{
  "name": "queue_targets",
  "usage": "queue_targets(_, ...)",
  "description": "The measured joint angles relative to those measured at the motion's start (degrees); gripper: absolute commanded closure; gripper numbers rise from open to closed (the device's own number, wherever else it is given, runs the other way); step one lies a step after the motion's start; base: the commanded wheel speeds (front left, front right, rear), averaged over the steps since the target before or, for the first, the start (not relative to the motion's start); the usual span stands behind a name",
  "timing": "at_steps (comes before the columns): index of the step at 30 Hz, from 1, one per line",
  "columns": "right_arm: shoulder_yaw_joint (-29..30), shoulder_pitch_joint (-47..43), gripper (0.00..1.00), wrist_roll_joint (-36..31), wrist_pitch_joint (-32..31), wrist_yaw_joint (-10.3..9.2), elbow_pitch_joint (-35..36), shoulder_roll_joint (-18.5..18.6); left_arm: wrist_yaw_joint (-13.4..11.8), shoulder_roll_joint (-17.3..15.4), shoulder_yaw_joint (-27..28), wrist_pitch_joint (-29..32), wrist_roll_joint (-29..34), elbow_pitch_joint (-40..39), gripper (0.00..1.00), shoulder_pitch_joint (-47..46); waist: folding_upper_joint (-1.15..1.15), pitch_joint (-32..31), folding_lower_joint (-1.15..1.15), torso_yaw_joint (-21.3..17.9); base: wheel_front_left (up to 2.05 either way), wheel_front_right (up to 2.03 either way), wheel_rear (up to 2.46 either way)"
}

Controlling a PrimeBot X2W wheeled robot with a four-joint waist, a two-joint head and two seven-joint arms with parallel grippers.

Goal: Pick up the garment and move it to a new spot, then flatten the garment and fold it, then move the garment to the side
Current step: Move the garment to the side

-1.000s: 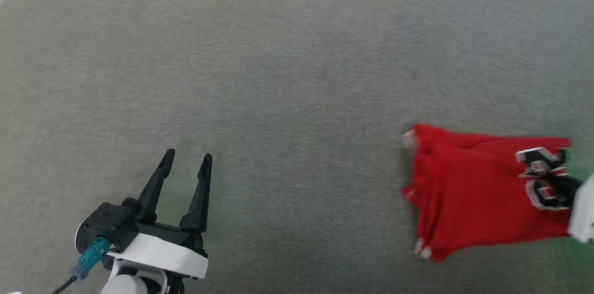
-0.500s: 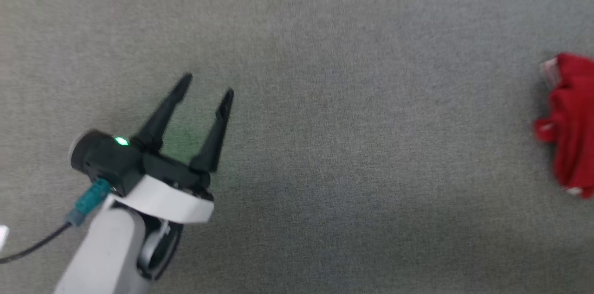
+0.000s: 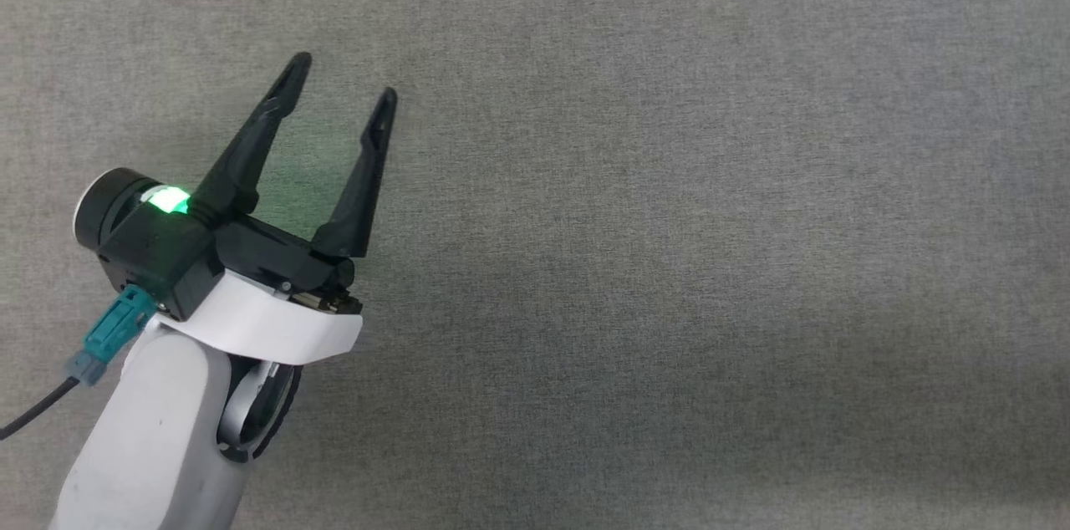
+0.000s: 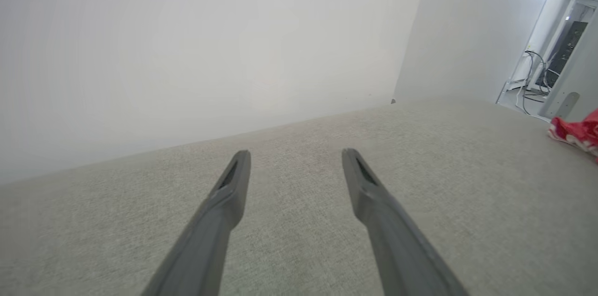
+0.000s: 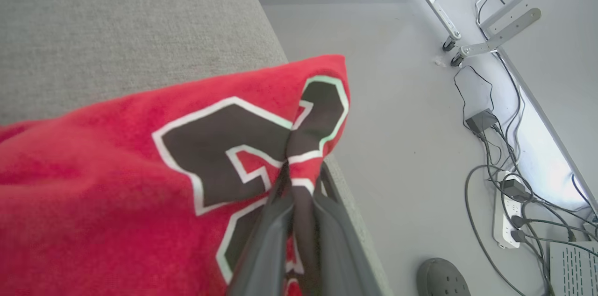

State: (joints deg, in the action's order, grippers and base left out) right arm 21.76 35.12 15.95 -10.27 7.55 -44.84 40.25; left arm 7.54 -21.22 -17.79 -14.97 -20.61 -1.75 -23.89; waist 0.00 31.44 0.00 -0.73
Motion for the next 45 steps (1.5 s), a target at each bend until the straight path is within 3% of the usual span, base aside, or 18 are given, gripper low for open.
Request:
queue_targets(2, -1.1, 0.9, 1.0, -1.1, 1.0, 0.0, -1.9, 0.0, 0.0, 0.1, 0.3, 0.0, 0.0, 0.1, 0.0, 0.3, 0.0, -0.2, 0.0, 0.2, 0.0, 0.0, 0.0)
queue_targets(4, -1.5, 1.8, 0.71, -1.5, 2.2, 0.0, -3.8, 0.1, 0.0, 0.5, 0.7, 0.0, 0.0, 0.2, 0.0, 0.5, 0.0, -0.6, 0.0, 0.3, 0.0, 0.0, 0.0)
queue_targets(5, -1.8, 2.0, 0.01, -2.2, 2.7, 0.0, -4.7, 0.4, 0.0, 0.8, 0.9, 0.0, 0.0, 0.3, 0.0, 0.7, 0.0, -0.9, 0.0, 0.3, 0.0, 0.0, 0.0)
queue_targets(12, -5.5, 3.0, 0.0, -3.2, 9.2, 0.0, -6.5, 0.9, 0.0, 2.7, 2.3, 0.0, -0.1, 1.8, 0.0, 4.0, 0.0, -5.2, 0.0, 0.5, 0.0, 0.0, 0.0)
queue_targets(17, -18.8, -0.2, 0.0, 0.6, 16.9, 0.0, 0.7, -4.5, 0.0, 4.6, 4.4, 0.0, -1.0, 4.8, 0.0, 10.2, 0.0, -11.3, 0.0, 0.5, 0.0, 0.0, 0.0)
queue_targets(24, -28.7, -7.8, 0.0, 6.7, 22.5, 0.0, 7.6, -7.8, 0.0, 6.3, 6.5, 0.0, -3.1, 7.8, 0.0, 15.2, 0.0, -17.8, 0.0, 1.0, 0.0, 0.0, 0.0)
queue_targets(33, -26.0, -19.7, 0.0, 10.3, 25.1, 0.0, 13.2, -15.5, 0.0, 8.1, 9.3, 0.0, -3.6, 10.7, 0.0, 22.6, 0.0, -25.9, 0.0, 4.4, 0.0, 0.0, 0.0)
queue_targets(39, -22.4, -27.4, 0.0, 6.7, 25.2, -0.03, 23.2, -22.8, 0.0, 9.0, 10.6, 0.0, -3.5, 10.7, 0.0, 27.9, 0.0, -30.6, 0.0, 6.3, 0.0, 0.0, 0.0)
queue_targets(45, -21.3, -33.5, 0.0, 3.7, 25.2, -0.04, 30.0, -26.6, 0.0, 9.1, 11.8, 0.0, -3.1, 8.8, 0.0, 30.0, 0.0, -32.9, 0.0, 7.4, 0.0, 0.0, 0.0)
